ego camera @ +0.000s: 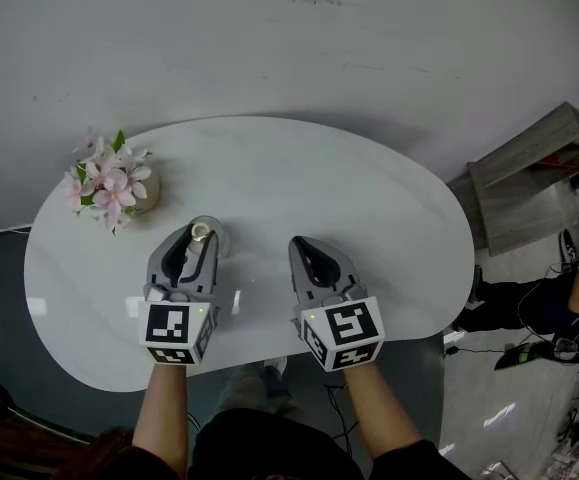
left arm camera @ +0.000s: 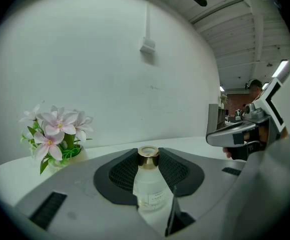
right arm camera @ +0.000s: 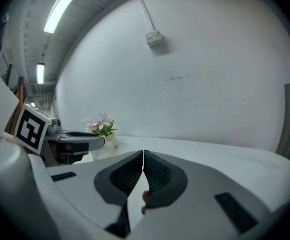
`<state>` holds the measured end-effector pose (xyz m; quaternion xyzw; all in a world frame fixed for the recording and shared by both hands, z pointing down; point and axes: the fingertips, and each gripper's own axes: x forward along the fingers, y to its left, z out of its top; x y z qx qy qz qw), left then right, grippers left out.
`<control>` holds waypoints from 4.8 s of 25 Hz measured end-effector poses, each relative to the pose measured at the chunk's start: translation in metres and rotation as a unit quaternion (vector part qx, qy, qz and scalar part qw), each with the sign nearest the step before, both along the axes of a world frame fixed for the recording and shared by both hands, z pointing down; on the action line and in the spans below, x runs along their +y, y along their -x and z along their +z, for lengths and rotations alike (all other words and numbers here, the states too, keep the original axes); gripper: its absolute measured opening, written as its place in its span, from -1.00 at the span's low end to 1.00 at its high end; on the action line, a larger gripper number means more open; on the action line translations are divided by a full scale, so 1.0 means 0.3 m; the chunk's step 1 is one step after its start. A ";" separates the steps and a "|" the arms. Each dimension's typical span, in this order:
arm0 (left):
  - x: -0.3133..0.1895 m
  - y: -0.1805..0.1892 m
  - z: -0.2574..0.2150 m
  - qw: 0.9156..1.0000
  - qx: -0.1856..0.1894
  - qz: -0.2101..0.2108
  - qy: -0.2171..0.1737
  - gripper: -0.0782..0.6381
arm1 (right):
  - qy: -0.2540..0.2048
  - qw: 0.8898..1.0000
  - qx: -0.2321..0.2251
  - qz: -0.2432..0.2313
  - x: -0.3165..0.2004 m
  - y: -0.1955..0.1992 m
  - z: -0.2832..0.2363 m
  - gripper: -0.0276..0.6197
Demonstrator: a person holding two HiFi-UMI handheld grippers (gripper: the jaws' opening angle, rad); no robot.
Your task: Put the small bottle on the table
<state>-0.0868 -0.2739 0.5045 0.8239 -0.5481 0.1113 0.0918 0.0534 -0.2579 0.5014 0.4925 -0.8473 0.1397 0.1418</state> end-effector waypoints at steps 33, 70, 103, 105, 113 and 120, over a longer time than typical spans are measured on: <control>-0.100 0.015 0.115 1.000 0.007 -0.007 0.025 -0.42 | 0.028 1.000 0.004 -0.012 -0.132 0.069 0.121 -0.71; -0.130 0.008 0.135 1.000 -0.008 0.007 0.014 -0.41 | 0.041 0.999 -0.001 -0.008 -0.112 0.077 0.154 -0.71; 0.017 0.057 0.064 1.000 -0.007 0.001 0.024 -0.47 | 0.023 1.000 -0.013 -0.003 -0.017 0.114 0.055 -0.71; 0.033 0.059 0.056 1.000 -0.008 -0.002 0.023 -0.51 | 0.021 1.000 -0.013 -0.003 -0.007 0.115 0.044 -0.71; 0.086 0.090 0.021 1.000 -0.012 -0.015 0.016 -0.66 | 0.016 1.000 -0.015 0.003 0.039 0.104 0.015 -0.71; 0.151 0.085 -0.024 1.000 -0.015 -0.020 0.005 -0.71 | 0.008 1.000 -0.022 -0.001 0.085 0.125 -0.026 -0.71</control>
